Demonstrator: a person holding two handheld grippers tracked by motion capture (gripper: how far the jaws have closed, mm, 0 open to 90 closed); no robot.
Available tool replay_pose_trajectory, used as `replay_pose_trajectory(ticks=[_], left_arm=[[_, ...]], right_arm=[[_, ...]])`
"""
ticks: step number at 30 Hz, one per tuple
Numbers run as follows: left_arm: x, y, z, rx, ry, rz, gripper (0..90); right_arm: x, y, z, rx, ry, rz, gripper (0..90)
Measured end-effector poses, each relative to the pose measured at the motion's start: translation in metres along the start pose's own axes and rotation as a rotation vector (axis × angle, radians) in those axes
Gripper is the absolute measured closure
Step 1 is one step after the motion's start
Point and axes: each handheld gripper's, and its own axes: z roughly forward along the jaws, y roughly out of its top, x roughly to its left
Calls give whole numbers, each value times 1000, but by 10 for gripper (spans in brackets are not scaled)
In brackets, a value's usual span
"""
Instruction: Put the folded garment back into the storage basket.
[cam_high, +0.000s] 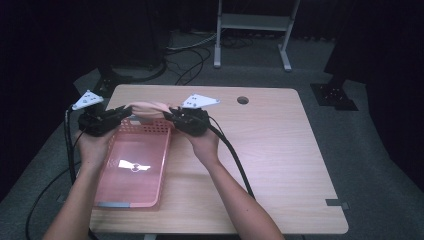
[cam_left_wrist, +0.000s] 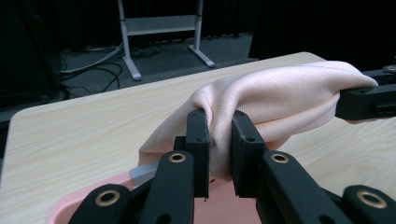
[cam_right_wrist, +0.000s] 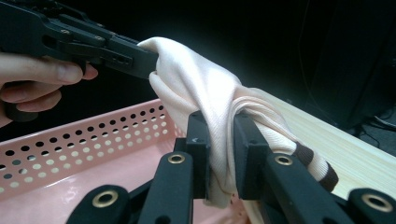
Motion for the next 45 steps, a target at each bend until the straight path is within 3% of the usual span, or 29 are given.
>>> replay_pose_trajectory(ticks=[14, 22, 32, 45], left_arm=[[19, -12, -24, -18, 39, -32, 804], [15, -20, -28, -17, 34, -36, 804], [8, -35, -42, -14, 18, -45, 804], [-2, -43, -61, 20, 25, -9, 804]], right_arm=[[17, 12, 26, 19, 42, -39, 789], [23, 5, 23, 23, 56, -33, 790], [39, -3, 15, 26, 70, -62, 789], [55, -12, 9, 35, 93, -90, 789]])
